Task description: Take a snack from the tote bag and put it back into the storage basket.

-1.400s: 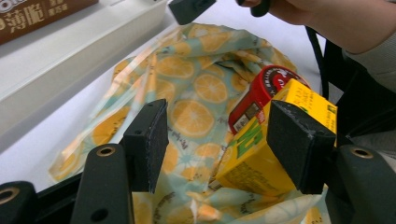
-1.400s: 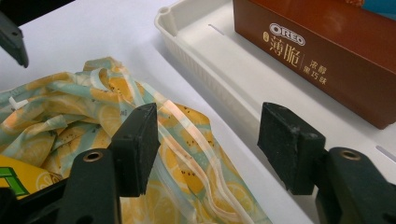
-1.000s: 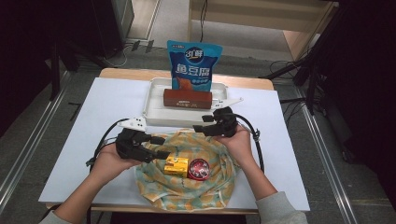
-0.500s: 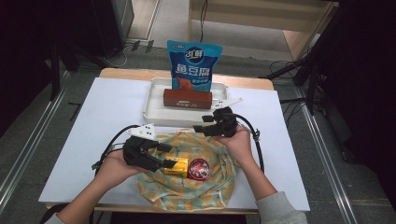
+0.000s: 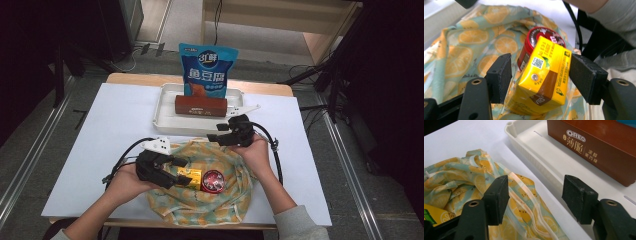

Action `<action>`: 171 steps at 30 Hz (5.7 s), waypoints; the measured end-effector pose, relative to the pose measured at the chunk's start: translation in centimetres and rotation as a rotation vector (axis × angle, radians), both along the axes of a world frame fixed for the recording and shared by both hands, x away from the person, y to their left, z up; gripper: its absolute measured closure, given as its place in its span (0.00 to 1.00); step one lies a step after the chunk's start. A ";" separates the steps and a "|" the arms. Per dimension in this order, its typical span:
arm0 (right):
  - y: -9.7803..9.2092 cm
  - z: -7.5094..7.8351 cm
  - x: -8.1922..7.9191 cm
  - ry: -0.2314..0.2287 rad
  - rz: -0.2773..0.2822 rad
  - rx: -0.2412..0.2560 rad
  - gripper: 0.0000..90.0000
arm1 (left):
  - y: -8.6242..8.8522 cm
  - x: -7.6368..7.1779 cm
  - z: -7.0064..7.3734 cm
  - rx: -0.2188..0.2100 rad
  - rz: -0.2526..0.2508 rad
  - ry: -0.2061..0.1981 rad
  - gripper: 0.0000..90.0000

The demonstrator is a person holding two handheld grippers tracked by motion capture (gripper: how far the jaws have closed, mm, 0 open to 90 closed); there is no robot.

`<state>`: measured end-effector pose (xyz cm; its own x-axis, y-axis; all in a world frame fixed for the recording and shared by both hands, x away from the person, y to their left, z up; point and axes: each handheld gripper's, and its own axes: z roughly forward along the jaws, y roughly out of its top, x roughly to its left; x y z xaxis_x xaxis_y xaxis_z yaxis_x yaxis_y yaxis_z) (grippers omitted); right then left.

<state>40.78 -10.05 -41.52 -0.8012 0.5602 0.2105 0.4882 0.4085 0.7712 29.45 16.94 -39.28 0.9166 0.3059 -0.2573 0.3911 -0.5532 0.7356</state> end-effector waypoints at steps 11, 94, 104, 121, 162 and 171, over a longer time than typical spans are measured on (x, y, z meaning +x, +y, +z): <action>0.0 0.0 0.0 0.002 0.003 -0.001 0.44 | -0.7 0.2 -1.1 0.012 -0.030 0.009 0.39; 0.2 0.2 -0.3 -0.004 0.027 0.019 0.43 | 1.3 3.5 4.1 -0.017 0.090 -0.024 0.57; 0.2 0.6 -0.6 -0.014 0.032 0.027 0.43 | 1.7 4.2 4.9 -0.016 0.104 -0.019 0.57; -0.3 1.0 -2.2 -0.025 0.053 0.031 0.43 | 2.3 5.9 7.1 -0.016 0.120 -0.033 0.57; -1.8 0.9 -4.7 -0.023 0.044 0.041 0.42 | 3.8 11.0 8.1 -0.019 0.205 -0.084 0.57; -2.2 0.7 -5.4 -0.019 0.035 0.038 0.42 | 4.1 12.5 7.4 -0.011 0.235 -0.084 0.57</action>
<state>35.35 -12.25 -40.86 -0.8243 0.5236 0.2152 0.4589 0.3955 0.7956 41.92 21.04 -31.91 0.8390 0.5109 -0.1874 0.4451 -0.4460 0.7766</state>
